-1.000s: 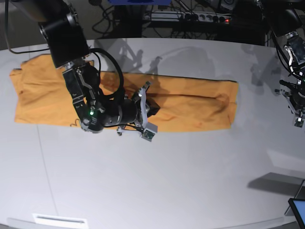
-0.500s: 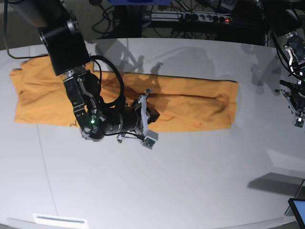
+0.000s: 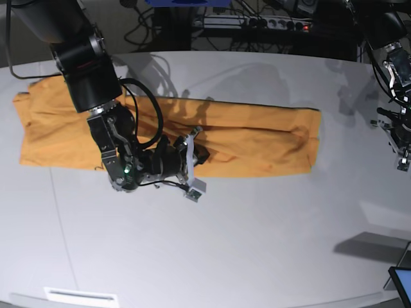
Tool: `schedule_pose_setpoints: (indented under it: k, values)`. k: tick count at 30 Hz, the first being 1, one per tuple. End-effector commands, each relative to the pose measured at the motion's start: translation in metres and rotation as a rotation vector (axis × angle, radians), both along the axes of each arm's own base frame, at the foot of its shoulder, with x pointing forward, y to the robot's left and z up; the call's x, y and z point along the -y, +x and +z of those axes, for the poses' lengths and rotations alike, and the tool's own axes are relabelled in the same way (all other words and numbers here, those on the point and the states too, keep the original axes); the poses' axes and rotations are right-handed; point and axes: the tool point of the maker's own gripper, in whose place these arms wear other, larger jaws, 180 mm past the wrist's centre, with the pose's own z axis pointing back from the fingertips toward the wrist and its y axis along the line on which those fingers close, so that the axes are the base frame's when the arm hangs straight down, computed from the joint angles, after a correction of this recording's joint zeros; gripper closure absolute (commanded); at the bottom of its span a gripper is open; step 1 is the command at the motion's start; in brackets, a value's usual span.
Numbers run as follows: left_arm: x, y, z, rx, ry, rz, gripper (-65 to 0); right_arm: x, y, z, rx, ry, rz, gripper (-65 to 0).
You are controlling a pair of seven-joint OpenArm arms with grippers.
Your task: Fold the T-shirt properly
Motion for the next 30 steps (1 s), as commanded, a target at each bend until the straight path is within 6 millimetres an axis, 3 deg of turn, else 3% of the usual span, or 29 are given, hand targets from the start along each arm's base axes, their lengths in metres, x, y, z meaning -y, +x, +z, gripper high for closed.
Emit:
schedule_pose_setpoints:
  k: [1, 10, 22, 30]
  values:
    - [-0.008, 0.007, 0.019, 0.04, 0.036, -0.002, 0.0, -0.009, 0.012, 0.018, 0.044, 0.046, 0.004, -0.3]
    - [-0.008, 0.009, 0.022, 0.048, 0.038, -0.003, 0.0, -0.011, -0.01, 0.004, -0.007, 0.052, 0.005, -0.3]
    - [-0.005, 0.011, 0.022, 0.056, 0.029, -0.003, 0.0, -0.016, -0.031, 0.034, 0.085, 0.045, 0.065, -0.3]
    - [-0.005, 0.011, 0.022, 0.056, 0.029, -0.003, 0.0, -0.018, -0.046, 0.029, 0.067, 0.054, 0.069, -0.3]
